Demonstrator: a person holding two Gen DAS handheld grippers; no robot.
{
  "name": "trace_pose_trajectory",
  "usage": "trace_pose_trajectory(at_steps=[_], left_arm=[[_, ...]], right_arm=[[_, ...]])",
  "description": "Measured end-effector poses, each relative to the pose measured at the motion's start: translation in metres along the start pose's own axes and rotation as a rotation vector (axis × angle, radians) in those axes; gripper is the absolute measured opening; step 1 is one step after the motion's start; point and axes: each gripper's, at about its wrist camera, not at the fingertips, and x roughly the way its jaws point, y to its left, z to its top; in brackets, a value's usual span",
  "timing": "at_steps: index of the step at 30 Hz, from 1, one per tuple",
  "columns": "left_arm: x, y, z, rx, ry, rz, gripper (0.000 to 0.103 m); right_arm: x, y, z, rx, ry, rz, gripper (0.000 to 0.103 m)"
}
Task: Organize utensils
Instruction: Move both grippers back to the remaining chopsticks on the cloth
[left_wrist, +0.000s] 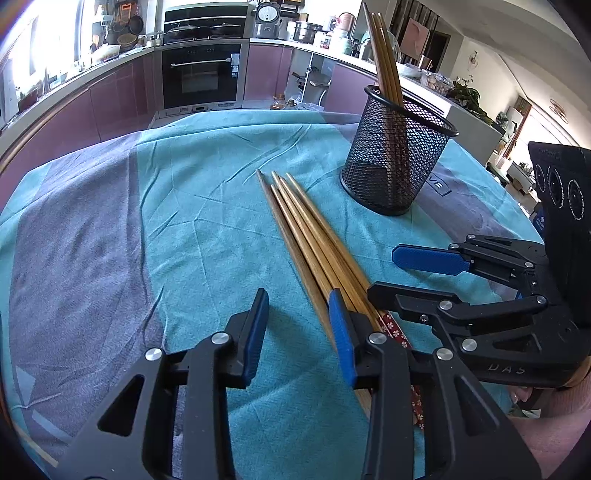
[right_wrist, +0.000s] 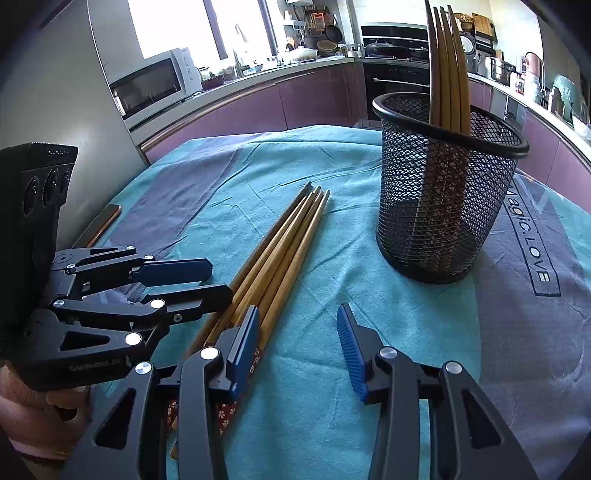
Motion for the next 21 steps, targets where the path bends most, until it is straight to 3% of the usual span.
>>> trace_pose_trajectory(at_steps=[8,21], left_arm=[[0.0,0.003,0.0,-0.007,0.014,-0.018,0.025],[0.004,0.003,0.007,-0.005,0.033,0.0,0.027]], right_arm=[[-0.002,-0.003,0.0,0.003,0.009,-0.02,0.037],[0.01,0.005,0.01,-0.035,0.02,-0.081,0.035]])
